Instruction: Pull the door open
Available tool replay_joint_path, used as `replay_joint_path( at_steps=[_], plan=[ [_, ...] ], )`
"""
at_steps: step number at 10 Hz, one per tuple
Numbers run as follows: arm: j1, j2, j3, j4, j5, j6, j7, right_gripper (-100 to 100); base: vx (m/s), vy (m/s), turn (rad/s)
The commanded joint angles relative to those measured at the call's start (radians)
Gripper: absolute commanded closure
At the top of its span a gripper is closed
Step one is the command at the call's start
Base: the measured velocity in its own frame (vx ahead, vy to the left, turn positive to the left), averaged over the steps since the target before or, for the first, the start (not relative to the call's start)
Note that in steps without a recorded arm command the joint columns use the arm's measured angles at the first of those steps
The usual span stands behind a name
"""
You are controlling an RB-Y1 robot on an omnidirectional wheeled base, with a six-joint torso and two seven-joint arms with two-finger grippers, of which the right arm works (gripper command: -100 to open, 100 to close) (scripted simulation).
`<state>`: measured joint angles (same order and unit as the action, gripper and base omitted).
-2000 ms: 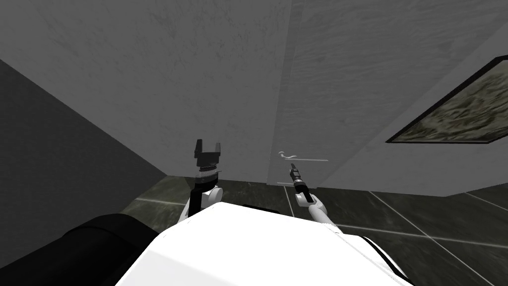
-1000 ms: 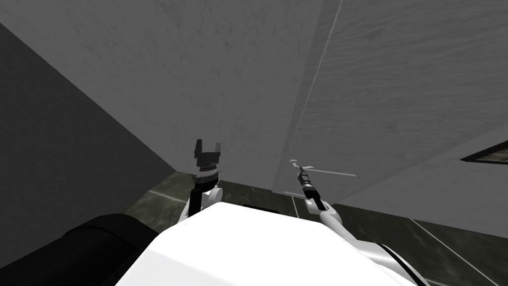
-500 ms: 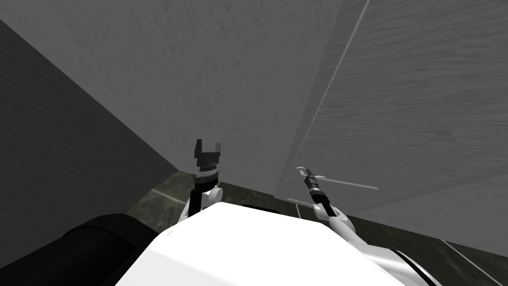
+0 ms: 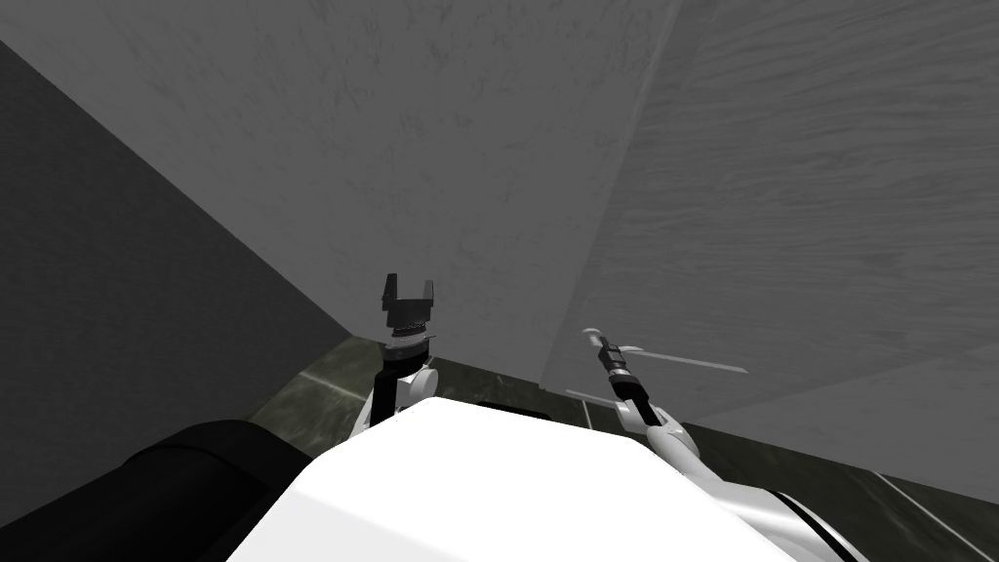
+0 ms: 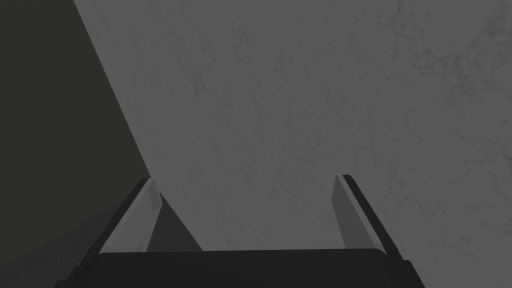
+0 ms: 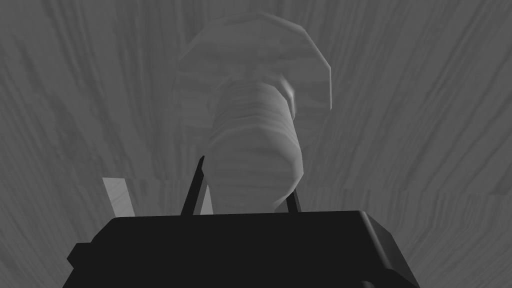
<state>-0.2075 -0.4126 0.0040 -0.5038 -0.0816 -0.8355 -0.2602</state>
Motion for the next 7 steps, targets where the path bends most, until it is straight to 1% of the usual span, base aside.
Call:
replay_joint_path(
  at_steps=[1,2,3,4,7],
  plan=[
    [-0.001,-0.001,0.000,-0.001,0.000,-0.002,0.001,100,0.000,0.000,0.000],
    [-0.001,-0.001,0.000,-0.001,0.000,-0.002,0.001,100,0.000,0.000,0.000],
    [0.008,-0.011,0.013,-0.002,0.007,-0.013,-0.017,100,-0.104,-0.011,0.070],
    [0.011,-0.014,0.017,-0.003,0.009,-0.017,-0.022,100,-0.157,-0.029,0.082],
    [0.029,-0.040,0.048,-0.009,0.026,-0.048,-0.062,100,-0.195,-0.063,0.092]
  ],
)
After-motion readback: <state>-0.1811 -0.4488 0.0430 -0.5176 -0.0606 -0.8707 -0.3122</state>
